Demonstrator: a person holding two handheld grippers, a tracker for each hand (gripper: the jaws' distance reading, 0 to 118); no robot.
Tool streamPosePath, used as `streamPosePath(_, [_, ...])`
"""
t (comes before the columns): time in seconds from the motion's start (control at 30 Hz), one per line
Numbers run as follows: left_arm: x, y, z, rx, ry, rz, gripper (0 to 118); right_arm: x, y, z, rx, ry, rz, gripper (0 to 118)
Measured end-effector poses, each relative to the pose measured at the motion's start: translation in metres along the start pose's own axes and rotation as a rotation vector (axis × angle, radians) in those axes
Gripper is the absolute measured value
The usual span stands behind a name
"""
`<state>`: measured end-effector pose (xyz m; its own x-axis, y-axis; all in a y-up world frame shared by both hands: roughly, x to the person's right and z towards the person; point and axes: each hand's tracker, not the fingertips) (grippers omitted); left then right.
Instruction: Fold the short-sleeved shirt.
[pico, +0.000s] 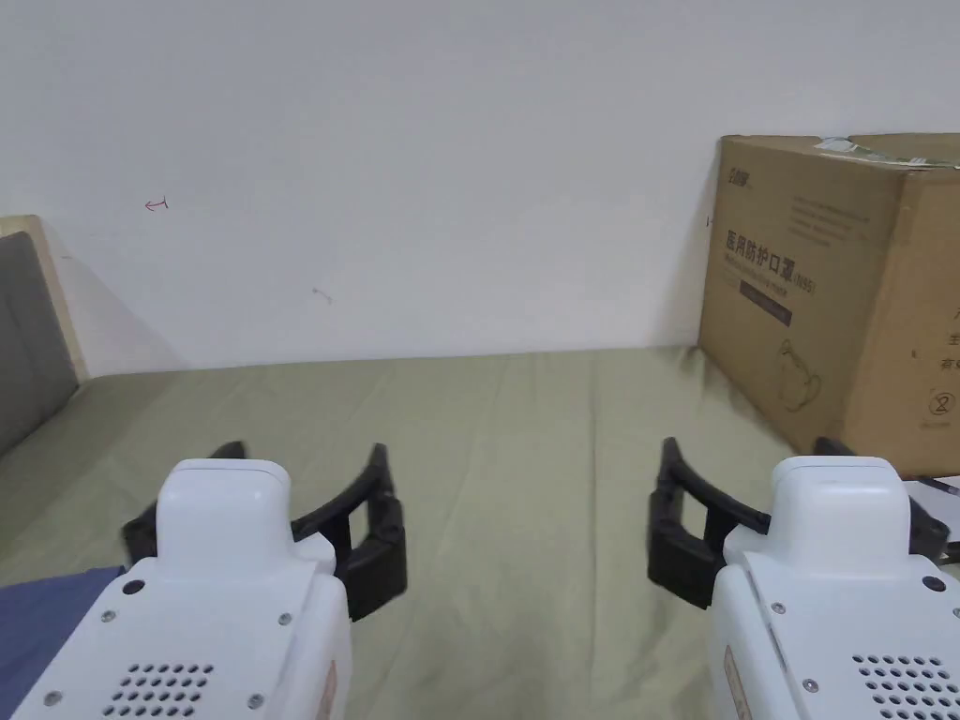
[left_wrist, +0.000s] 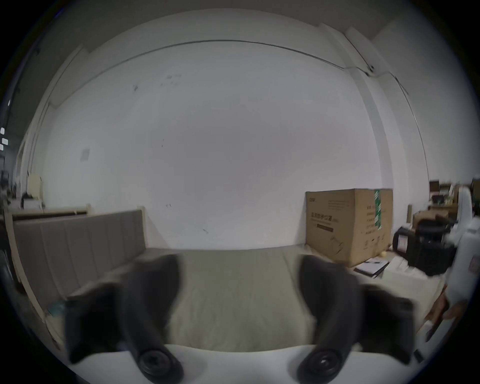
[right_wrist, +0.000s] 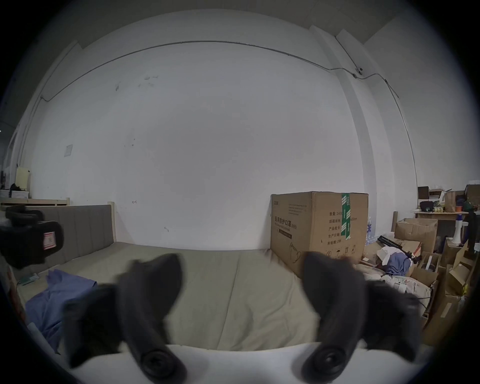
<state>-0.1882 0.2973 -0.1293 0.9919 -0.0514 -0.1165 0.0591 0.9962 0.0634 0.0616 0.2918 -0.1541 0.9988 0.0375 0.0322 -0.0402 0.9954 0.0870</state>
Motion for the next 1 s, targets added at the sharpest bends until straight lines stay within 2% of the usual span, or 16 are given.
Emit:
streamPosePath(0.03, [0.005,-0.001,0.001,0.014,0.021,-0.014,22,-0.001,0.000,-0.001,-0.011,-0.004,-0.002,52])
streamPosePath(0.07, [0.007,-0.002,0.000,0.010,0.030,-0.015,5,-0.001,-0.001,-0.003,-0.025,-0.008,-0.002,30])
streamPosePath(0.1, [0.006,-0.004,0.000,0.013,0.038,-0.007,3,-0.001,-0.002,-0.004,-0.034,-0.003,-0.005,14])
streamPosePath(0.13, [0.005,-0.004,0.000,0.006,0.024,-0.009,0,-0.001,-0.004,-0.004,-0.038,-0.004,-0.013,13])
streamPosePath(0.2, [0.006,-0.006,-0.002,-0.002,0.012,-0.023,0,0.000,-0.006,-0.005,-0.054,0.011,-0.016,0])
streamPosePath(0.33, [0.004,-0.008,-0.007,-0.011,0.016,0.003,0,-0.005,-0.007,-0.010,-0.079,0.001,0.012,0])
streamPosePath(0.43, [-0.003,-0.005,-0.012,-0.034,-0.001,0.062,0,-0.005,-0.005,-0.012,-0.081,0.020,-0.013,0])
streamPosePath(0.57, [-0.013,-0.001,-0.013,-0.043,0.056,0.063,0,-0.015,-0.003,-0.021,-0.083,0.046,0.000,0])
streamPosePath(0.73, [-0.056,0.008,-0.003,-0.062,0.143,0.121,0,-0.046,0.005,-0.033,-0.075,0.162,0.002,0])
streamPosePath(1.0, [-0.130,0.019,0.055,-0.085,0.450,0.078,0,-0.137,0.010,-0.039,-0.074,0.476,-0.014,0])
